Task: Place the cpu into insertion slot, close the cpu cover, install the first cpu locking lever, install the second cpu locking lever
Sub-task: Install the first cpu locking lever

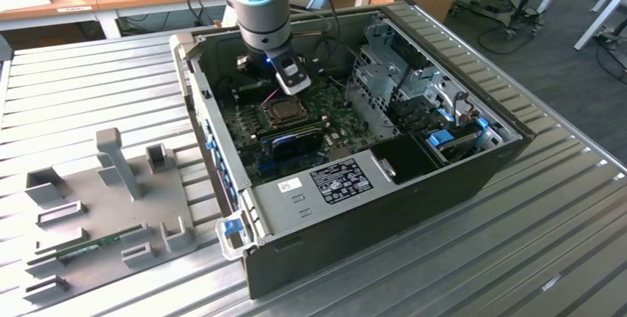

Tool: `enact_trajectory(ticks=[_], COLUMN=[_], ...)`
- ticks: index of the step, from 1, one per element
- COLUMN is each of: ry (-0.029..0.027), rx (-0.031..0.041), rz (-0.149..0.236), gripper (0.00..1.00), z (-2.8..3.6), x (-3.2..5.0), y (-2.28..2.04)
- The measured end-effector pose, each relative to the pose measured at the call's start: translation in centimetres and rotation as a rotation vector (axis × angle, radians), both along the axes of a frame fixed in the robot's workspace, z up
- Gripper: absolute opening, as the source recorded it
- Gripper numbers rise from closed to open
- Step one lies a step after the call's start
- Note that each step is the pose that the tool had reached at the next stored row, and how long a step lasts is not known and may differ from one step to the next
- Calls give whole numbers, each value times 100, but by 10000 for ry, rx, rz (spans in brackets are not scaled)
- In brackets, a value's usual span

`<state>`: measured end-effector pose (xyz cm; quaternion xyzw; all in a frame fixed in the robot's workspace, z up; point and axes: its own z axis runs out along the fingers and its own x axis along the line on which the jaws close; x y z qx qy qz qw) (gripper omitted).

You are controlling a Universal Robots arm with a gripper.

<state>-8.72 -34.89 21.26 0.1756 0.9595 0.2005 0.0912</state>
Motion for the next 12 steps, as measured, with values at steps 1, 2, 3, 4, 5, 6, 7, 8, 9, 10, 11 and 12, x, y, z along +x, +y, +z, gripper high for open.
enact_trajectory(ticks=[1,2,3,4,5,6,7,8,9,10,11,12], ry=[1,2,2,1,1,2,3,3,2,1,1,1], rx=[-1,-2,-1,0,-1,-2,-1,-3,-2,-1,0,-1], rz=[0,0,0,0,0,0,0,-1,-1,-1,-1,0], gripper=[10,10,10,10,10,10,10,10,10,10,10,10], z=[-2,-5,-8,-12,-15,-18,-21,-22,-24,-26,-30,-32], x=[9,19,30,39,48,55,60,60,60,61,61,61], y=[-2,-3,-3,-3,-3,-3,-3,-3,-3,-3,-3,-3])
